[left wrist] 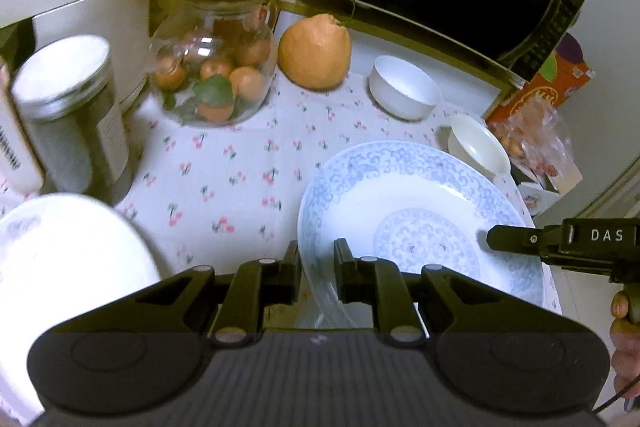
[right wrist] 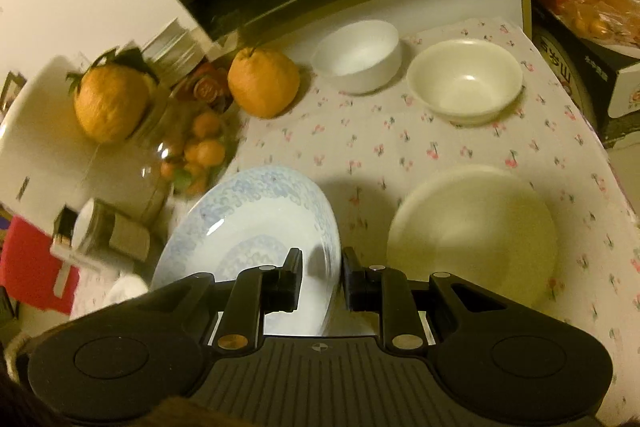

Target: Organize plates and bowls

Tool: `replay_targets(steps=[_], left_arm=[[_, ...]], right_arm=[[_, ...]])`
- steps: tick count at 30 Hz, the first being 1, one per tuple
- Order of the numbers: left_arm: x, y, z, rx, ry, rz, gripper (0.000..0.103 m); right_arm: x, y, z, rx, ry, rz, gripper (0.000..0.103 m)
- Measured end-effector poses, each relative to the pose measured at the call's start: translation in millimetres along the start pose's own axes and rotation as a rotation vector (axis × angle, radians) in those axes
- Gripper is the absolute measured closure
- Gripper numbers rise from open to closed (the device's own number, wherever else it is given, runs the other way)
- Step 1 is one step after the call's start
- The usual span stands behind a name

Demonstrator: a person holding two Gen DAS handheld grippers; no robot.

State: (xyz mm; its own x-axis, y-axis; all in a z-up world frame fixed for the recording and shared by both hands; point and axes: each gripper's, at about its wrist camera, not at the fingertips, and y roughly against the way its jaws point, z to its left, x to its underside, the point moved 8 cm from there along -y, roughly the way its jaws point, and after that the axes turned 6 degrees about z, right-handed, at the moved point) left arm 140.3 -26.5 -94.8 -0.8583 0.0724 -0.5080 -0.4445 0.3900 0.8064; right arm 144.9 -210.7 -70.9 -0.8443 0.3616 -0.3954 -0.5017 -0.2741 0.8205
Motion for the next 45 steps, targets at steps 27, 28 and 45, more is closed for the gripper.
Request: replay_targets(steps=[27, 28, 45], left_arm=[[60.7, 3.2, -5.2, -0.102, -0.132, 0.026, 0.087], [61.1, 2.7, -4.7, -0.102, -0.131, 0.028, 0.087], [65.7, -0.9, -3.6, -0.108, -0.142, 0.035, 0.086]], right_arm=[[75.8, -6.3, -10.8, 0.088, 0.021, 0.081, 0.082], [76.1, -6.9, -10.6, 0.089, 0.022, 0.083, 0.082], [80.9, -11.6, -8.1, 0.120, 0.067, 0.100, 0.081]])
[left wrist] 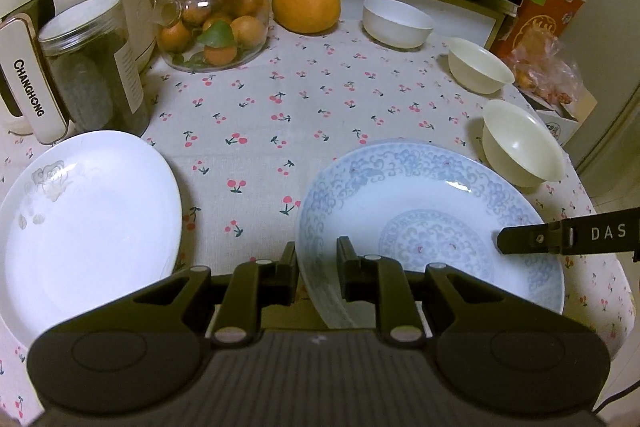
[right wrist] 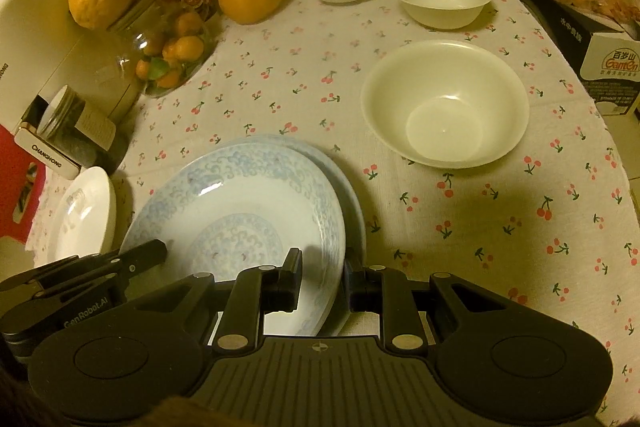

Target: Organize plates and bowls

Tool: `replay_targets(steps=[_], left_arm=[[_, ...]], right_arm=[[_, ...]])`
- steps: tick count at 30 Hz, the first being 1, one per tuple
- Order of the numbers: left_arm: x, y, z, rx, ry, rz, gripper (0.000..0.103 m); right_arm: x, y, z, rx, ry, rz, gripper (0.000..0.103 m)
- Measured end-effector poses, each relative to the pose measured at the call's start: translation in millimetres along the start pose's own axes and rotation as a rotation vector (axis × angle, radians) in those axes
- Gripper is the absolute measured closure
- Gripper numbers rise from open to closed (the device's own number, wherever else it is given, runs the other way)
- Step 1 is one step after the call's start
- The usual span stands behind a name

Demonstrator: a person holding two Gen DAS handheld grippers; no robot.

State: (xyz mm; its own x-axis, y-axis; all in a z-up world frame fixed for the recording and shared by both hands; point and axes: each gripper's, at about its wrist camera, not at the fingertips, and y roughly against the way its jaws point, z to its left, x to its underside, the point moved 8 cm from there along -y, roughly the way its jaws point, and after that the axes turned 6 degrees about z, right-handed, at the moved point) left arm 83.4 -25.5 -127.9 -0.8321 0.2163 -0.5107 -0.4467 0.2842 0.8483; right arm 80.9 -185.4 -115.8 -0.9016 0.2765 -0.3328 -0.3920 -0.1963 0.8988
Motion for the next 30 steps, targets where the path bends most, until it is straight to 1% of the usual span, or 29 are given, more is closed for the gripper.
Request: replay_targets(steps=[3, 8, 12, 16, 21, 30], left_arm=[[-0.4, -0.4, 0.5, 0.006, -0.002, -0.002, 0.086], [-0.1, -1.9, 1.1, 0.025, -0.001, 0.001, 0.085], [1.0, -3.0, -0.2, 0.026, -0.016, 0.002, 0.085], [2.2, -4.3, -2.4, 0.006, -0.053, 0.001, 0.086], [3.0, -5.6, -2.8, -0.001, -0.064, 0.002, 0.086], [3.0, -5.4, -5.6, -0.023, -0.112, -0.003, 0.085]], right_arm=[[0.3, 0.1, 2.2, 0.000, 0.006, -0.001, 0.080], [-0.1, 1.8, 2.4, -0.007, 0.000, -0.001, 0.080], [-1.9, 4.7, 0.9, -0.017, -0.008, -0.006, 0.080], [-4.8, 7.7, -2.6, -0.030, -0.025, -0.013, 0.080], [-5.9, 8.6, -4.8, -0.041, -0.034, -0.016, 0.080], [-5.9, 9.2, -1.9, -0.024, -0.007, -0.004, 0.080]])
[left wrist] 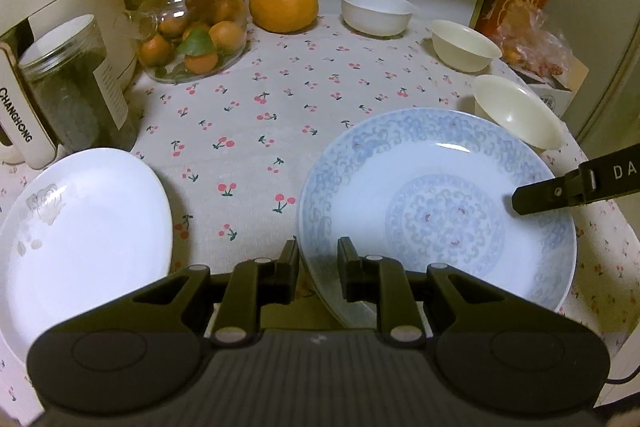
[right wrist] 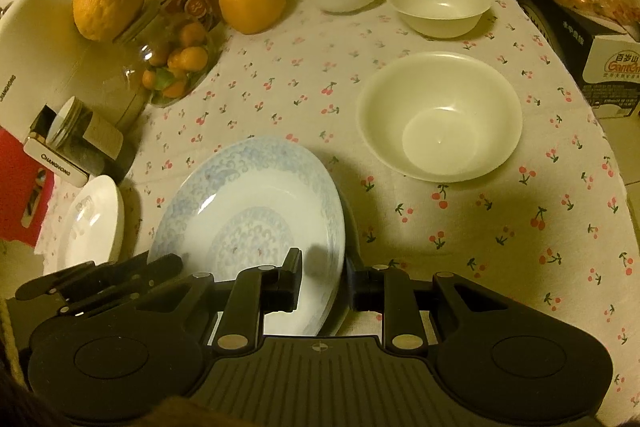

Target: Organize plates and bowls

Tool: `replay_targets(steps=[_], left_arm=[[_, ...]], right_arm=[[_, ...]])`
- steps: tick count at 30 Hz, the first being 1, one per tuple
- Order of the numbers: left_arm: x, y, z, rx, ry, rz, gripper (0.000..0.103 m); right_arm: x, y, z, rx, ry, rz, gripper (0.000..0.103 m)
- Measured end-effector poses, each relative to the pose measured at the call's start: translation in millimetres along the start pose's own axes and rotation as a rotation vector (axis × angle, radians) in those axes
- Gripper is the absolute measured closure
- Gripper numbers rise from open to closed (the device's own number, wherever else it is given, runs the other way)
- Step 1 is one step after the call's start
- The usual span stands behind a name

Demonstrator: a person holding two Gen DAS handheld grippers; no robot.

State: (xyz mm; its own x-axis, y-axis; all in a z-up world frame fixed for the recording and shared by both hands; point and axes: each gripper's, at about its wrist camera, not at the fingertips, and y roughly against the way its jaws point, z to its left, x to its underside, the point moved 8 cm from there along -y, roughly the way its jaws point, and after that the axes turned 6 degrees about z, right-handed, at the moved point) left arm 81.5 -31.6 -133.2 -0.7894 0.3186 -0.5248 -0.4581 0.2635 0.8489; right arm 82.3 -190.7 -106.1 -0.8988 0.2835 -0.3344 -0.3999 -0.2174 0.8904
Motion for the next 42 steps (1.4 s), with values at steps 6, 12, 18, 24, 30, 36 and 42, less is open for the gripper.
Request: replay_targets(steps=[6, 12, 18, 24, 30, 36, 42], left_arm=[[-0.1, 0.3, -0.5, -0.001, -0.008, 0.000, 0.084], [0.2, 0.1, -0.7, -0.002, -0.018, -0.001, 0.084], [0.8, 0.6, -3.8, -0.014, -0.039, -0.004, 0.082], [0.7, 0.6, -4.1, -0.016, -0.045, -0.001, 0.081], [2.0, 1.8, -2.2, 0.020, -0.024, 0.029, 0.064], [-2.2, 16.1, 1.9, 0.039, -0.009, 0.007, 0.020], [-4.7, 27.5, 11.2, 0.075, 0.031, 0.028, 0.003]], right_arm=[[0.9, 0.4, -0.4, -0.007, 0.004, 0.015, 0.080], [0.7, 1.7, -2.4, -0.023, 0.000, 0.028, 0.080], [1.5, 0.5, -8.8, -0.016, -0.016, 0.039, 0.079], [1.6, 2.0, -7.6, -0.007, 0.004, 0.037, 0.079], [-3.2, 10.1, -5.0, 0.000, 0.030, 0.009, 0.076], [-11.1, 23.2, -5.8, -0.028, 0.006, -0.041, 0.044], [-22.6, 31.8, -3.6, -0.082, -0.050, -0.098, 0.020]])
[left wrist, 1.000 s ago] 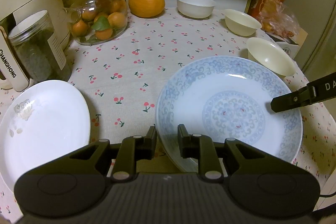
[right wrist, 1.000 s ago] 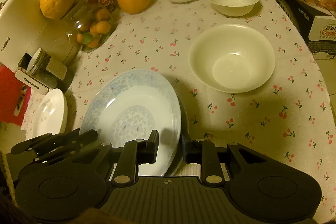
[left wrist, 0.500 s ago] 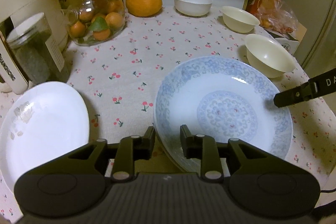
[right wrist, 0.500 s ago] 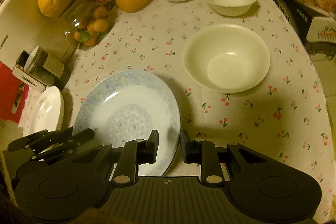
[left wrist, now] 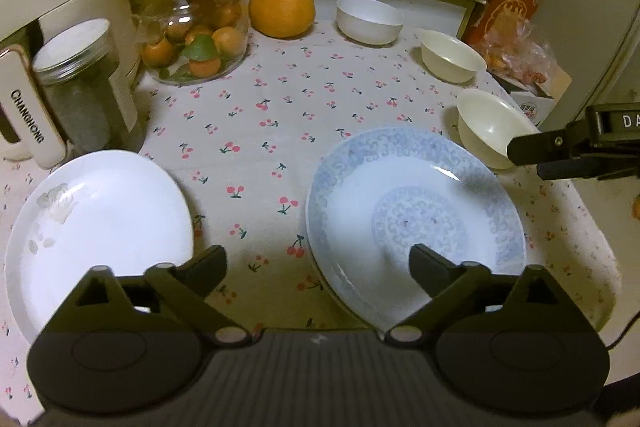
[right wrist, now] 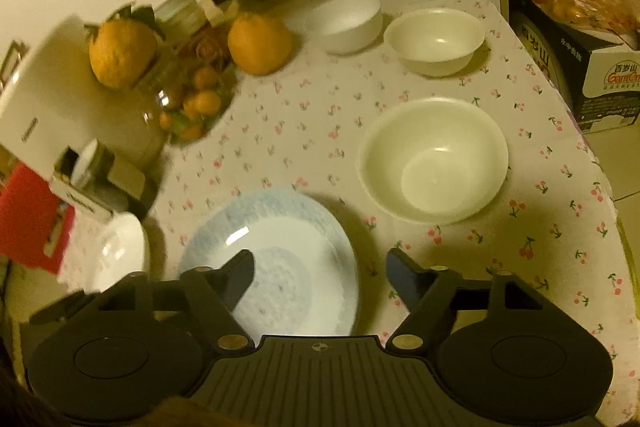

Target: Organize plates and bowls

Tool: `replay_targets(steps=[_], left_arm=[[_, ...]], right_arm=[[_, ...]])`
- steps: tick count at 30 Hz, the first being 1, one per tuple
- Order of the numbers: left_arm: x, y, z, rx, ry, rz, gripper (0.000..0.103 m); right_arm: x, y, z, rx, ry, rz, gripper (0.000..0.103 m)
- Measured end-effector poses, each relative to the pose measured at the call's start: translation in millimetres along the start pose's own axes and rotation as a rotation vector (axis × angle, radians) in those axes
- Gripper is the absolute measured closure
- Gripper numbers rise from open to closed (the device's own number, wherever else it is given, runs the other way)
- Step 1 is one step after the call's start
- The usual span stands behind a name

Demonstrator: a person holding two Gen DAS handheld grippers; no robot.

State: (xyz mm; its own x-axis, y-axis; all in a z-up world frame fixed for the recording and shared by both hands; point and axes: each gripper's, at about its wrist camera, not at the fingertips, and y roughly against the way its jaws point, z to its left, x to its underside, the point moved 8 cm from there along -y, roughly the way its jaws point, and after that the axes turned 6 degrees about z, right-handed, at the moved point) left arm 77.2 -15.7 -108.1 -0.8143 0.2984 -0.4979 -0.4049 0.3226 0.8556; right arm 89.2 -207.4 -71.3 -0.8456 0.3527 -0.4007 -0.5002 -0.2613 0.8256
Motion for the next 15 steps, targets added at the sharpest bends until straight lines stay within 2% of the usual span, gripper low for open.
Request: replay_targets(steps=[2, 5, 15], left_arm=[[-2.2, 4.6, 4.9, 0.010, 0.017, -0.002, 0.001], [-7.0, 13.1, 14.4, 0.014, 0.045, -0.018, 0.000], [-12.7, 33.1, 65.8, -0.062, 0.123, -0.059, 0.000]], right_arm=[[-2.7, 0.4, 3.7, -0.018, -0.008, -0.014, 0.012], [-5.3, -0.8, 11.5, -0.044, -0.010, -0.030, 0.006], [-10.6, -11.4, 45.9, -0.091, -0.005, -0.062, 0.005]])
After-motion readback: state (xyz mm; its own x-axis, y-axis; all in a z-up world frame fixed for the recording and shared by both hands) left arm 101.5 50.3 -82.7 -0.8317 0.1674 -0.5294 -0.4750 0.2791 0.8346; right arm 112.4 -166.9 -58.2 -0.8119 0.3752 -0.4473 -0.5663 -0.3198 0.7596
